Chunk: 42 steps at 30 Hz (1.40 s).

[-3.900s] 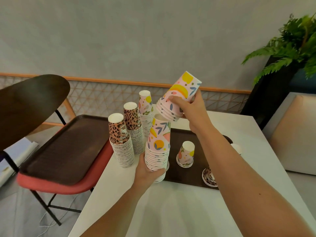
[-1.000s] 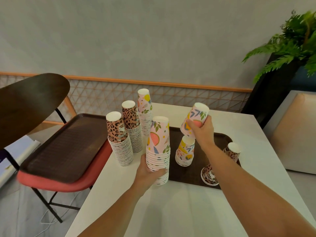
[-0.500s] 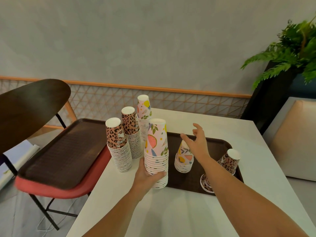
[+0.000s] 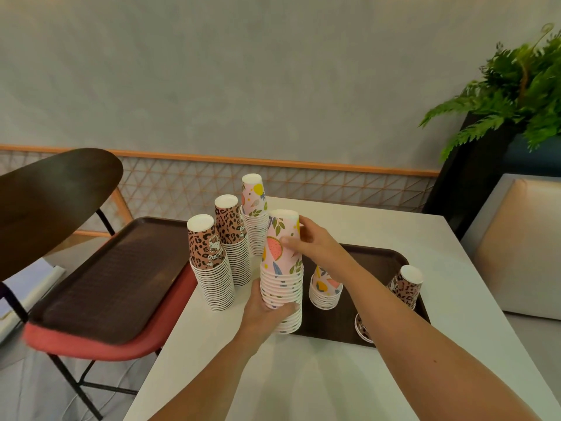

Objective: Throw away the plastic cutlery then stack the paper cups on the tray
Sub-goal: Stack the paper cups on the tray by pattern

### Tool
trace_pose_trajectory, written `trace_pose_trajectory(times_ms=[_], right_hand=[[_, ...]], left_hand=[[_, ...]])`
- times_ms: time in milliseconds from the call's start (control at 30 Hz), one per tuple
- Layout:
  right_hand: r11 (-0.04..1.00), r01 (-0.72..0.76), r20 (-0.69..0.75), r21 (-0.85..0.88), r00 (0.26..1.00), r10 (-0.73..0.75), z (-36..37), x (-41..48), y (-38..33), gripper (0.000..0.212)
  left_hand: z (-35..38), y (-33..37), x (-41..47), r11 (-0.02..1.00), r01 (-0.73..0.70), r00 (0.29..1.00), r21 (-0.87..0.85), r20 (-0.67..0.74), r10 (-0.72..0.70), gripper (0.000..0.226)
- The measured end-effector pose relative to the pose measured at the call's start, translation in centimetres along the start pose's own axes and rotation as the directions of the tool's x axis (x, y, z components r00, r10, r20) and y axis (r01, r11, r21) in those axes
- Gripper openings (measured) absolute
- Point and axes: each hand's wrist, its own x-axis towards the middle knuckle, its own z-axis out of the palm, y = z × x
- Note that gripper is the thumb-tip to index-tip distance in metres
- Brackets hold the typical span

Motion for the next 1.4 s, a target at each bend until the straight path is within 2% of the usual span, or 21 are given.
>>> trace_pose_trajectory(times_ms=[100, 300, 433, 867, 1033, 1200, 1333, 1400], right_hand=[[0.996, -0.076, 0.054, -0.044, 0.995, 0.078, 0.6, 0.2, 0.8, 0.067], [0.992, -0.12, -0.012, -0.043, 0.993, 0.12, 1.0, 0.5, 1.1, 0.078], [0.995, -0.099, -0.037, -0.007, 0.994, 0.099, 0.8, 0.6, 0.6, 0.065], [0.987, 0.021, -0.153, 0.157, 0.988, 0.003, -0.7, 1.7, -2.3, 0.05], [0.976, 0.075, -0.256, 0.206, 0.967, -0.02, -2.7, 2.1, -3.7, 0.048], [0.966, 0.123, -0.384, 0.228, 0.923, -0.027, -5.0, 2.3, -3.0, 0.047], [0.971, 0.089, -0.501, 0.221, 0.865, 0.035, -6.2, 2.3, 0.1, 0.054], [0.985, 0.042, -0.559, 0.167, 0.827, 0.06, -6.0, 2.0, 1.8, 0.055]], left_hand=[[0.1, 0.0, -0.1, 1.0, 0.005, 1.0, -0.003, 0.007, -0.005, 0.097], [-0.1, -0.3, -0.3, 1.0, 0.015, 1.0, 0.01, 0.023, -0.015, 0.097], [-0.3, -0.6, -0.3, 1.0, 0.027, 0.999, 0.016, 0.022, -0.027, 0.097], [-0.4, -1.1, -0.3, 0.998, 0.057, 0.998, 0.014, 0.026, -0.057, 0.093], [-0.5, -1.4, -0.2, 0.998, 0.064, 0.998, 0.011, 0.014, -0.064, 0.083], [-0.4, -1.4, -0.3, 0.997, 0.071, 0.997, 0.031, 0.003, -0.072, 0.099], [-0.3, -1.2, -0.2, 0.997, 0.066, 0.998, 0.04, 0.002, -0.066, 0.093], [-0.3, -1.0, -0.3, 0.997, 0.067, 0.998, 0.038, -0.001, -0.067, 0.099]])
